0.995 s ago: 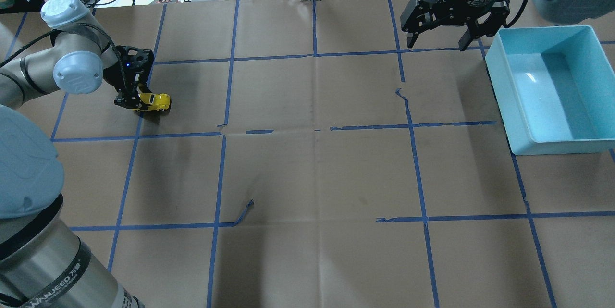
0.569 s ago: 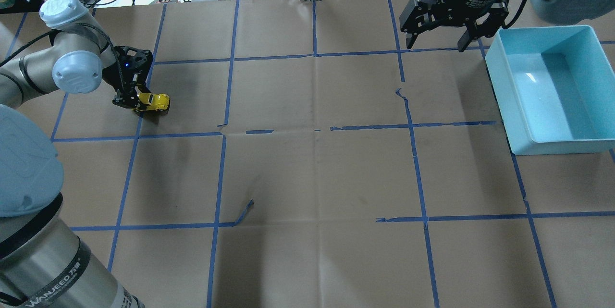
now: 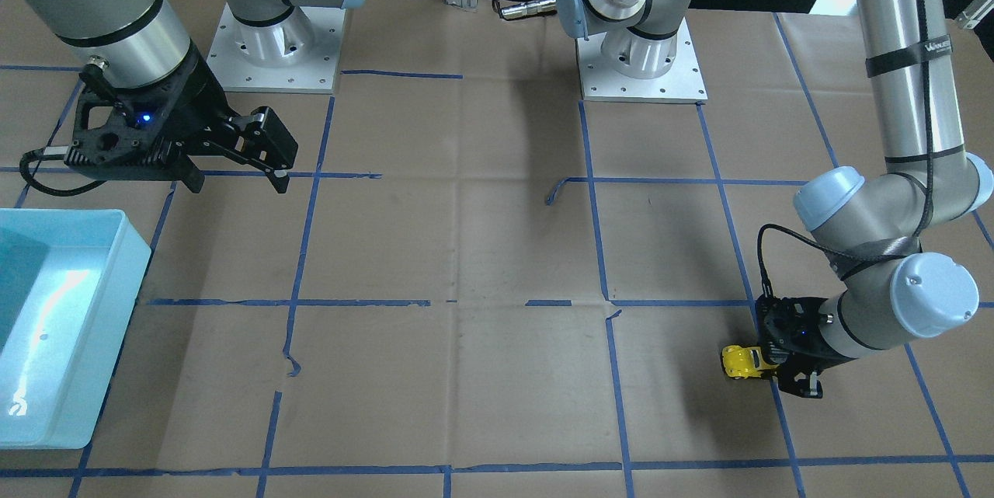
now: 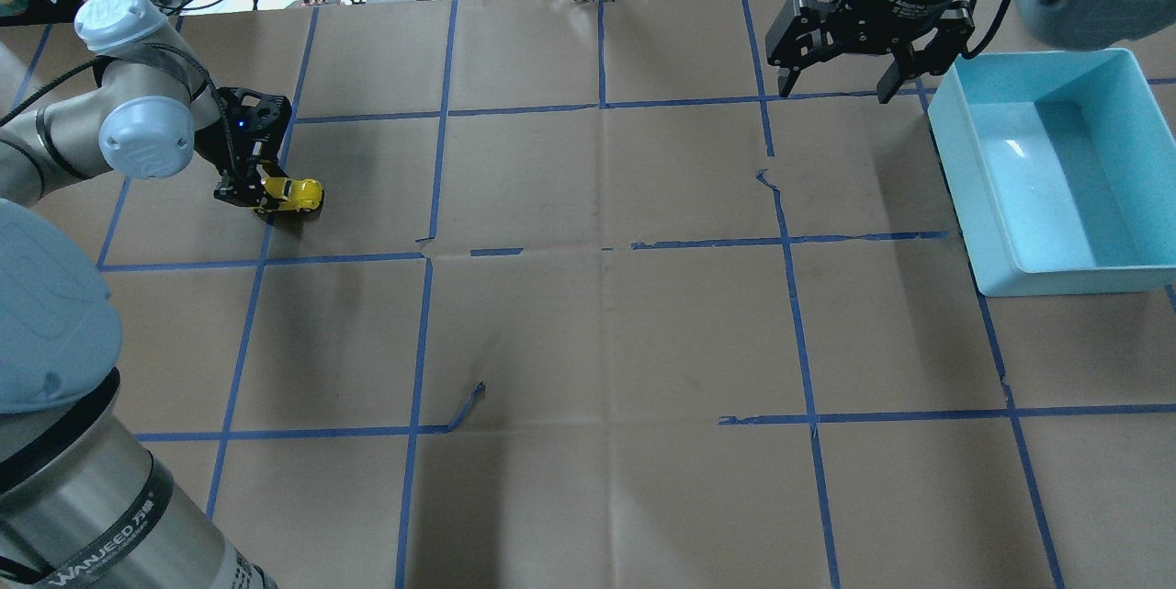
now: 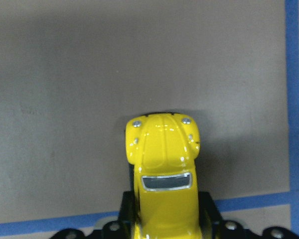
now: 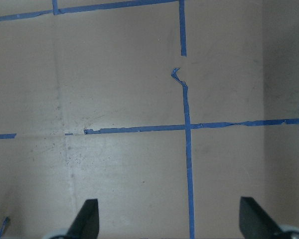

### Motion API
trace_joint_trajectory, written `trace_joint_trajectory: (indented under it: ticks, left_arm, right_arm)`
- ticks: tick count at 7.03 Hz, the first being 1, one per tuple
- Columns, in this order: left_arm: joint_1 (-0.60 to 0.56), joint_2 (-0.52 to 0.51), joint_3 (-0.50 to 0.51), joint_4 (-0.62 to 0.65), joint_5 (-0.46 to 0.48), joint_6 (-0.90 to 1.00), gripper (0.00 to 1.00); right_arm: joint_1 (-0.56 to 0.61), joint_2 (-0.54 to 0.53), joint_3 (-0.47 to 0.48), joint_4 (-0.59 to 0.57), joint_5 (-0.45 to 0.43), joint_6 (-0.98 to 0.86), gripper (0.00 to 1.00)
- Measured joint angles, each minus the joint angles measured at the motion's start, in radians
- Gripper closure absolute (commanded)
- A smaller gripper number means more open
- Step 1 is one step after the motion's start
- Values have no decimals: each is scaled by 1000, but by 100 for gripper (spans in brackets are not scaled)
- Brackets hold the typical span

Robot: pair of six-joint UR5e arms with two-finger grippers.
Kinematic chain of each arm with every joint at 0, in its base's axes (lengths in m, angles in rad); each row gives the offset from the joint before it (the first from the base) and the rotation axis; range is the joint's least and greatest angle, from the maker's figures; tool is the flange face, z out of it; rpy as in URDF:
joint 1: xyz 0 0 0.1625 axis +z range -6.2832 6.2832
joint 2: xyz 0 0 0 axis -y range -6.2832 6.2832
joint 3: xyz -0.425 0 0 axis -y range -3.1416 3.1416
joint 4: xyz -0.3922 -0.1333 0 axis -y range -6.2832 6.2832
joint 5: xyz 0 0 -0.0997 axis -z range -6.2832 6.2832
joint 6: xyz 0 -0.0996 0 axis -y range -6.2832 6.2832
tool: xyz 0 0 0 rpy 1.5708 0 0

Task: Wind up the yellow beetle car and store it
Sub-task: 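Keep dragging the held car backward along the table with left gripper, then open the left gripper and lift it, releasing the car to roll forward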

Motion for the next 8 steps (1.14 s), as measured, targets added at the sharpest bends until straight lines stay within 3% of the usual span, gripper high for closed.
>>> trace_joint_trajectory:
  ticks: [4, 5, 6, 8]
  left_arm:
    - [31, 2, -4, 0, -3, 23, 91]
    - [34, 3, -5, 0, -3, 28, 85]
    - [35, 3, -5, 0, -3, 30, 2]
    - [33, 3, -1, -5, 3, 22, 1]
  right_arm:
    - [0, 4, -2, -3, -1, -1, 0]
    - [-1, 7, -5, -5, -1, -1, 0]
    - [-1, 8, -7, -5, -1, -2, 0]
    - [-1, 8, -7, -5, 0, -2, 0]
